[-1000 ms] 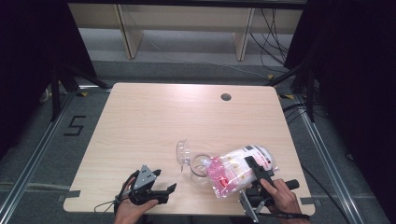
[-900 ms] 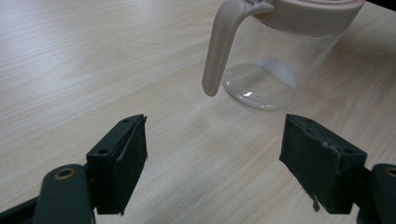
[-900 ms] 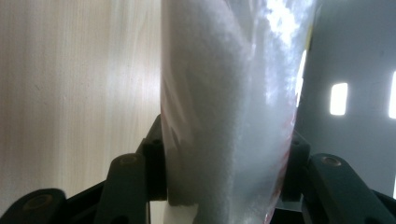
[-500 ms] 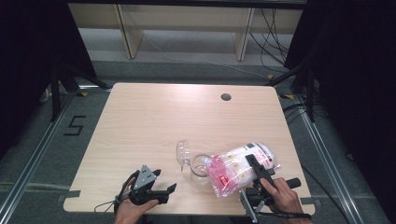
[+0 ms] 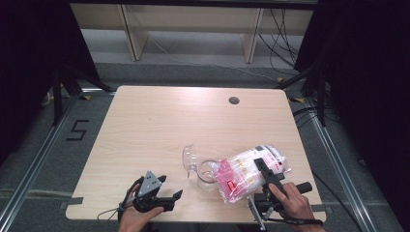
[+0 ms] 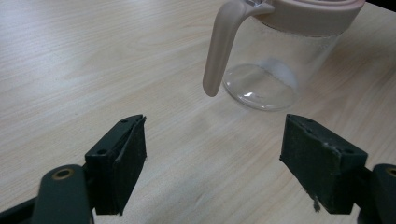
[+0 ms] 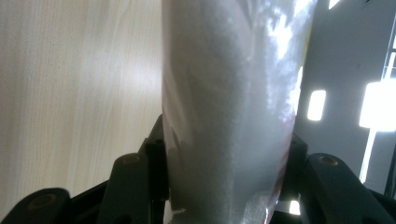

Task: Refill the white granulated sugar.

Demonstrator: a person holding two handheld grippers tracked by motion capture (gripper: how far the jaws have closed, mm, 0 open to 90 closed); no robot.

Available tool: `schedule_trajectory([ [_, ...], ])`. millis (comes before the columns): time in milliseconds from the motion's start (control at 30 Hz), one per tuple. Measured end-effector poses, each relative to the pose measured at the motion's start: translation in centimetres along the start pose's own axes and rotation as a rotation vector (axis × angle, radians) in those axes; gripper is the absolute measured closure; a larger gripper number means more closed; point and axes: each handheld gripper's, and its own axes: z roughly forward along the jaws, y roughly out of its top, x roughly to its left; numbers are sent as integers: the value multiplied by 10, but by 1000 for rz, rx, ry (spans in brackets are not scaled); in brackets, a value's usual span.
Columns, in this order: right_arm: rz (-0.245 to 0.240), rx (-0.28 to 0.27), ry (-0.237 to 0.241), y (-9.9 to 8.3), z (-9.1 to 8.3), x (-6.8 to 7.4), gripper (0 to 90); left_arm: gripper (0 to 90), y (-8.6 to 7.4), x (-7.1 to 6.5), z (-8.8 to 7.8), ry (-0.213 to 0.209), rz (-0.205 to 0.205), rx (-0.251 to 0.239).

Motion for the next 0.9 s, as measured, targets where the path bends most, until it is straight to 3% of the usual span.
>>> schedule_trajectory([
  [33,12,-10,-6,-1,1,1,532,218,0,0,0,0,2,3],
  [67,54,7,-2,-1,0,4,532,218,0,0,0,-1,2,2],
  [100,53,9,-1,-1,0,4,533,218,0,0,0,-1,-2,-3],
  [200,18,5,-4,-2,0,1,535,218,0,1,0,0,16,4],
  [267,-4,8,-11,-2,0,0,536,218,0,-1,0,-1,-7,-5],
  [300,-27,-1,-13,-3,0,-1,537,218,0,0,0,-2,1,0],
  [367,20,5,-19,-3,0,3,538,218,0,0,0,0,-4,-3],
  [433,-34,-7,-22,-3,1,0,539,218,0,0,0,-2,-2,-2],
  [567,-23,24,-6,-3,-1,1,542,218,0,1,-1,-1,13,4],
  [633,4,21,-20,-3,0,4,544,218,0,0,0,-5,0,-4],
  [667,-62,-3,-33,-3,1,0,545,218,0,0,0,-5,0,-4],
  [700,-70,-1,-33,-4,1,-1,546,219,0,0,0,0,1,-3],
  [733,-12,19,-25,-5,0,3,546,218,0,1,-1,-1,12,2],
  [767,-11,37,-18,-5,0,3,547,218,0,0,0,-2,4,-5],
  [867,-43,35,-16,-5,-1,1,548,218,0,0,0,-1,-5,-6],
  [900,-70,13,-39,-5,0,-1,549,218,0,1,0,-2,-4,-2],
])
